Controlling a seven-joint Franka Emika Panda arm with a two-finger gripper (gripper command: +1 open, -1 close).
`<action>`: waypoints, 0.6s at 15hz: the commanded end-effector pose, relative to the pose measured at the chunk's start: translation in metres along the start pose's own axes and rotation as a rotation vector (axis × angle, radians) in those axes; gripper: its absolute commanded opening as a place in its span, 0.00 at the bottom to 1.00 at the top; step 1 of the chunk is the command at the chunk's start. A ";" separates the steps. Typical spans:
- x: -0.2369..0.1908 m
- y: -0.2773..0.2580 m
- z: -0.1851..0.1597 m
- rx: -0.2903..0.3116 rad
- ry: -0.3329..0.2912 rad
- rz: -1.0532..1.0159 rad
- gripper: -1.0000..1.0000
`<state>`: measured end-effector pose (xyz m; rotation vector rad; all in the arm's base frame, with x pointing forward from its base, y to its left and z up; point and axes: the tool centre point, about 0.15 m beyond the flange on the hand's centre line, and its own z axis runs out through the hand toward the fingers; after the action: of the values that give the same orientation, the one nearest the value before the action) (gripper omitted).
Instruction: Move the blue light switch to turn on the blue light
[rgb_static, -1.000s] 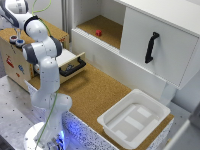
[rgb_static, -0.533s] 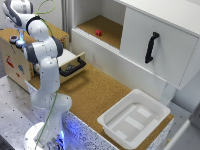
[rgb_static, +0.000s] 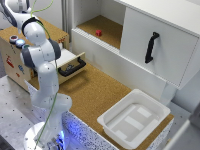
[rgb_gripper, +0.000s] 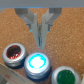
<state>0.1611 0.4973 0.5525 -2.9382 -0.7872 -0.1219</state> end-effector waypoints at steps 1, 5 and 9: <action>-0.006 0.012 0.009 0.057 0.028 0.052 1.00; -0.007 0.037 0.017 0.079 0.012 0.140 1.00; -0.024 0.094 0.016 0.074 0.043 0.244 1.00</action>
<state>0.1746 0.4661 0.5424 -3.0006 -0.5552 -0.1503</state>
